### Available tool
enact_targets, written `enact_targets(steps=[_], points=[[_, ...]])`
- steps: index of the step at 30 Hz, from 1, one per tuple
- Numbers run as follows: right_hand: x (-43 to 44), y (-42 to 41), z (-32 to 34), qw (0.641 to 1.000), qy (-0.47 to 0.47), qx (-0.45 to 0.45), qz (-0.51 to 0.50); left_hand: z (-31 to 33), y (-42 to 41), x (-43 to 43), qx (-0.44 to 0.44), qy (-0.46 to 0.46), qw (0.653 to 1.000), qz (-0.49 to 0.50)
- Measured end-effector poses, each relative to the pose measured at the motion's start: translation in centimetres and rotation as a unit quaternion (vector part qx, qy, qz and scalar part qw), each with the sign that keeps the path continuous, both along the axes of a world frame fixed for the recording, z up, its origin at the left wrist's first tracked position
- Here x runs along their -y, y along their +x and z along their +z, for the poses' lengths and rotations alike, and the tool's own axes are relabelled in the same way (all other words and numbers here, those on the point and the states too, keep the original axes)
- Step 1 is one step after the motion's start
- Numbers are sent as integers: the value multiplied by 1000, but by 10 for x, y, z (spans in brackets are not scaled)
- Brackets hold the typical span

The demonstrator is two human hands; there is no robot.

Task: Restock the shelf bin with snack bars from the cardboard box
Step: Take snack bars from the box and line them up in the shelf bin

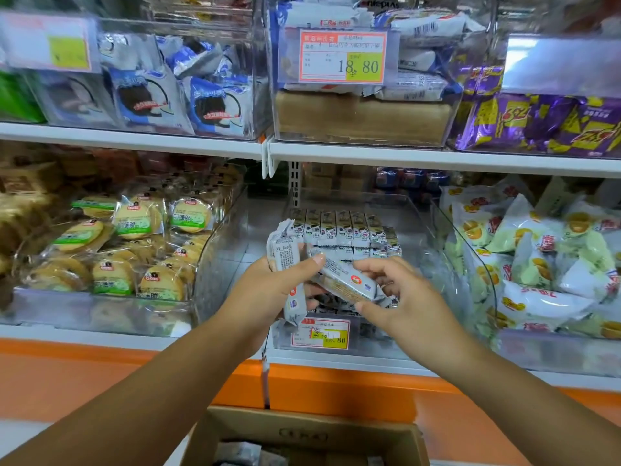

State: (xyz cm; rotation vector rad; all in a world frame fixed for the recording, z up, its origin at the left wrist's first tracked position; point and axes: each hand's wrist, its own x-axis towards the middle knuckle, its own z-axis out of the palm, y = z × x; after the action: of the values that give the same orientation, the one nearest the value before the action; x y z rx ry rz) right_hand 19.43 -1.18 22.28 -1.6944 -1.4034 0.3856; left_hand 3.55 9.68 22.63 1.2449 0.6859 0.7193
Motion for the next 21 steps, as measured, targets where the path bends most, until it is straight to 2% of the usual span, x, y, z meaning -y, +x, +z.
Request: enact_targets(steps=[2, 3, 5, 8, 10, 16, 21], points=[[1, -1, -1, 998, 10, 60, 8, -1, 0, 0, -9, -9, 1000, -4], [0, 0, -2, 998, 15, 62, 8, -2, 0, 0, -7, -19, 1000, -1], [0, 3, -3, 1000, 17, 5, 8, -2, -1, -2, 5, -40, 999, 4], [1, 6, 3, 988, -14, -154, 29, -2, -5, -4, 34, -49, 998, -8], [3, 7, 3, 983, -7, -181, 35, 0, -6, -3, 48, -52, 997, -21], [4, 7, -2, 999, 32, -38, 16, 2, -5, -1, 47, -57, 997, -29], [3, 8, -5, 996, 47, -70, 13, 1, -4, 0, 44, -59, 997, -13]])
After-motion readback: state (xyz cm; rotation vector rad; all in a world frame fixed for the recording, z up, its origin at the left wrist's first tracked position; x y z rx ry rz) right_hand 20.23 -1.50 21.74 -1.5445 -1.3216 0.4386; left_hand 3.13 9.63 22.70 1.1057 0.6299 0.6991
